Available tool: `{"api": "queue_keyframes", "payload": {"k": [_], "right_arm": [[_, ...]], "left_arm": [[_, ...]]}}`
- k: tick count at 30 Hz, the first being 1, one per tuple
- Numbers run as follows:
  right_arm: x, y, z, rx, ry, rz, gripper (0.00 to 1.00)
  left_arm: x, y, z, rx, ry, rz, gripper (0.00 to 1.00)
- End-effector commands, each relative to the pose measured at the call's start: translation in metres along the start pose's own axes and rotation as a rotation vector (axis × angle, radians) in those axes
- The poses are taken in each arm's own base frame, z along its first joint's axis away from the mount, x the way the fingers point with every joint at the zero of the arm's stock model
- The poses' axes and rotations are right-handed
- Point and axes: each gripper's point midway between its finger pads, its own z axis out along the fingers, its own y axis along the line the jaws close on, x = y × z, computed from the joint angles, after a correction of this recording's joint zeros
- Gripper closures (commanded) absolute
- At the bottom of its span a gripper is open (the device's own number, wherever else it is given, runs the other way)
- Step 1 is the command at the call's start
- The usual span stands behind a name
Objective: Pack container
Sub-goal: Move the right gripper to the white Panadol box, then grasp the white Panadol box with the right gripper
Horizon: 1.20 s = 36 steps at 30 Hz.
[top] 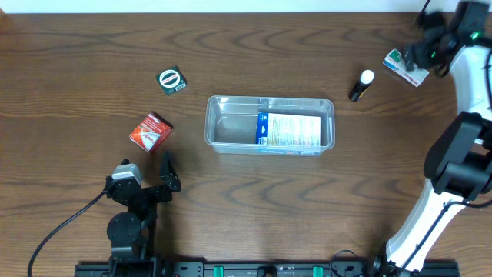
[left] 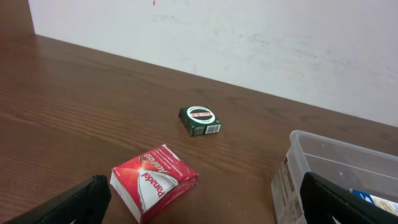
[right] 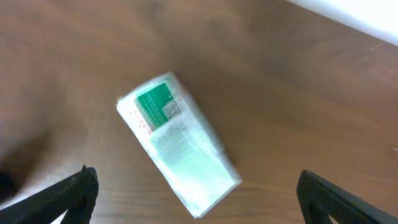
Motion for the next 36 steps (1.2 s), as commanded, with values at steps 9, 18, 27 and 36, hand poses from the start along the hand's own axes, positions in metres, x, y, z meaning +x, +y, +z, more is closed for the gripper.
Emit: {"api": "queue_keyframes", "payload": {"k": [9, 18, 27, 36], "right_arm": [[0.006, 0.001, -0.012, -0.039, 0.088, 0.031, 0.01], [0.034, 0.016, 0.037, -0.088, 0.167, 0.033, 0.01], [0.045, 0.019, 0.077, -0.096, 0.164, 0.033, 0.01], [0.038, 0.015, 0.092, -0.079, 0.117, 0.018, 0.01]], "left_arm": [[0.017, 0.007, 0.002, -0.028, 0.048, 0.007, 0.02], [0.017, 0.007, 0.002, -0.027, 0.048, 0.007, 0.02], [0.017, 0.007, 0.002, -0.028, 0.048, 0.007, 0.02], [0.017, 0.007, 0.002, -0.028, 0.048, 0.007, 0.02]]}}
